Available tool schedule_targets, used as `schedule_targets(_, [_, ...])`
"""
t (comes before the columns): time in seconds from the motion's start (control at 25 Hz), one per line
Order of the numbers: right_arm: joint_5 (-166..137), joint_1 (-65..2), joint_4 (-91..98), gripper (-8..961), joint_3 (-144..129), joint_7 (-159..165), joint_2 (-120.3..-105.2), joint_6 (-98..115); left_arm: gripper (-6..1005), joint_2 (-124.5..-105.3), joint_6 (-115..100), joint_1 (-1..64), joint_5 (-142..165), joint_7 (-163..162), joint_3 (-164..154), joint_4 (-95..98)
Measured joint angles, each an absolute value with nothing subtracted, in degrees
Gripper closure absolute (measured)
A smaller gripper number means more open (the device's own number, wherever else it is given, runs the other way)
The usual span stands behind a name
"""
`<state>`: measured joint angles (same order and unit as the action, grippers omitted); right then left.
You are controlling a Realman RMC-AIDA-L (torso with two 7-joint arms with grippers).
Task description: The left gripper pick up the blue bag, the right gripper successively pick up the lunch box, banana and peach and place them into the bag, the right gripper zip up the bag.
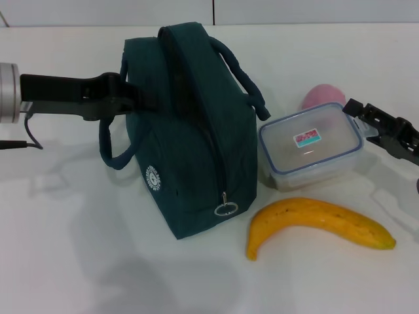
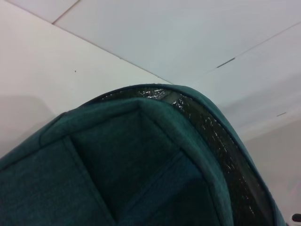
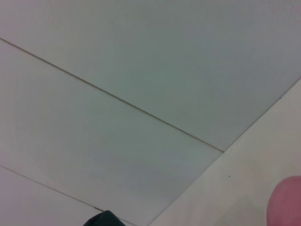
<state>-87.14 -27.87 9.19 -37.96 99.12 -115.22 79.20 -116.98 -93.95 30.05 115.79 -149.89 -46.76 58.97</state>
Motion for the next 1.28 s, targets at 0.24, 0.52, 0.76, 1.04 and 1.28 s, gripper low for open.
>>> schedule_targets(0.24, [-87.0, -28.5, 9.2, 143, -38.1, 101.3, -115.28, 79.1, 962, -116.93, -93.9, 30.1, 115.7, -149.8, -46.8, 59.0])
schedule_targets(0.52, [-87.1, -29.1, 8.9, 279, -38.5, 103.8, -115.38, 79.2, 962, -116.81, -94.0, 30.1, 115.7, -149.7, -46.8, 59.0])
schedule_targets(0.76, [-86.8, -29.3, 7.8, 394, -38.3, 104.9, -115.51, 79.2, 963, -116.74, -94.1, 30.3, 115.8, -149.6, -47.0, 59.0])
schedule_targets(1.04, [-87.3, -30.4, 7.6, 455, -38.6, 106.5, -115.50, 79.6, 962, -116.71, -94.4, 30.5, 115.8, -149.6, -47.1, 58.9])
schedule_targets(1.28, [-86.9, -30.4, 7.5, 605, -38.4, 106.8, -115.57, 80.0, 962, -116.72, -94.4, 30.5, 115.9, -149.6, -47.1, 58.7])
